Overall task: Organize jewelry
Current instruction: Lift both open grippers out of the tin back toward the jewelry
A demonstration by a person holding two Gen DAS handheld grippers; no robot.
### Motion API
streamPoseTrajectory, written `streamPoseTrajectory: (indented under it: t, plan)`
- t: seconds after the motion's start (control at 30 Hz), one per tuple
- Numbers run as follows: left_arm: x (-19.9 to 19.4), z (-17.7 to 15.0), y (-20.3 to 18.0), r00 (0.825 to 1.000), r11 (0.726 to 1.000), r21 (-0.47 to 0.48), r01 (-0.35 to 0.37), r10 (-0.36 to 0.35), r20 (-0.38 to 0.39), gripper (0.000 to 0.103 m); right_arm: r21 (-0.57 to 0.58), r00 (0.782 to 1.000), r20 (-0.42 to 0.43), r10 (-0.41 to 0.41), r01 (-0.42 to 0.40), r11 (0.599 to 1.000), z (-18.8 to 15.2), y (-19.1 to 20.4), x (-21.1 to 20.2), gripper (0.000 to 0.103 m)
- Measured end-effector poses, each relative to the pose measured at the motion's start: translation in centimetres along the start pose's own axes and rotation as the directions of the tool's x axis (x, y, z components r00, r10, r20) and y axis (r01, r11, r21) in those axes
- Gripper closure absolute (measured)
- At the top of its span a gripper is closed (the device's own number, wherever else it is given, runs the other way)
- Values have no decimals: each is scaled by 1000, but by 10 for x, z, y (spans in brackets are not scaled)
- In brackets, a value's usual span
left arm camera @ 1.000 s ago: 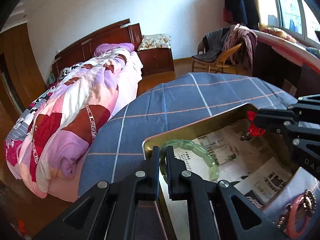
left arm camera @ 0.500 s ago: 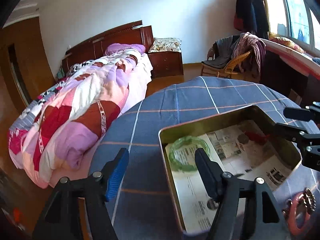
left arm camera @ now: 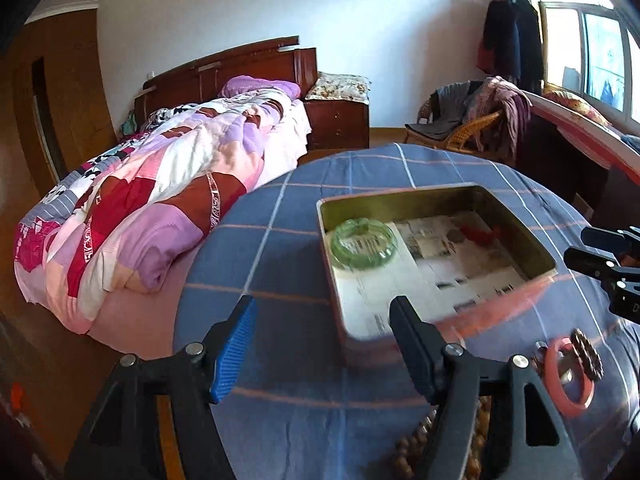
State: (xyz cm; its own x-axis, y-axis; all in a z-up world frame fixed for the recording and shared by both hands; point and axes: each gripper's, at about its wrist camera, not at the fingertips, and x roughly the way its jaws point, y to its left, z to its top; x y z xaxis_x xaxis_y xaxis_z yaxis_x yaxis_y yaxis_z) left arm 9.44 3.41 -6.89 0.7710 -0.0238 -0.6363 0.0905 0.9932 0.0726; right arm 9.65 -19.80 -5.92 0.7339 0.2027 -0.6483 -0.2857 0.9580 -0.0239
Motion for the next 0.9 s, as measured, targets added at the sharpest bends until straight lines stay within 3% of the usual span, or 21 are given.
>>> streamPoseTrajectory:
  t: [0.43,0.7,0.73,0.83,0.9]
  plan:
    - [-41,-40,-16,998,998,43,-50,52,-32,34,-13,999,20,-34,34,999,-37,15,-27,44]
    - [-48,-56,-41,998,997,77,-10,15,-66,35,-68,997,42,-59,62,996,-55,28,-34,39]
    - [-48,-57,-44,998,996,88,-9,15,-69,38,-74,997,44,-63,67,995,-56,29,-34,38]
    - [-38,-65,-49,991,994,95,45,-33,-127,62,-67,997,47,-69,72,995,-56,28,-34,37]
    - [-38,-66,-46,990,996,66,66,-57,-129,63,-62,996,53,-72,75,995,-56,28,-34,35]
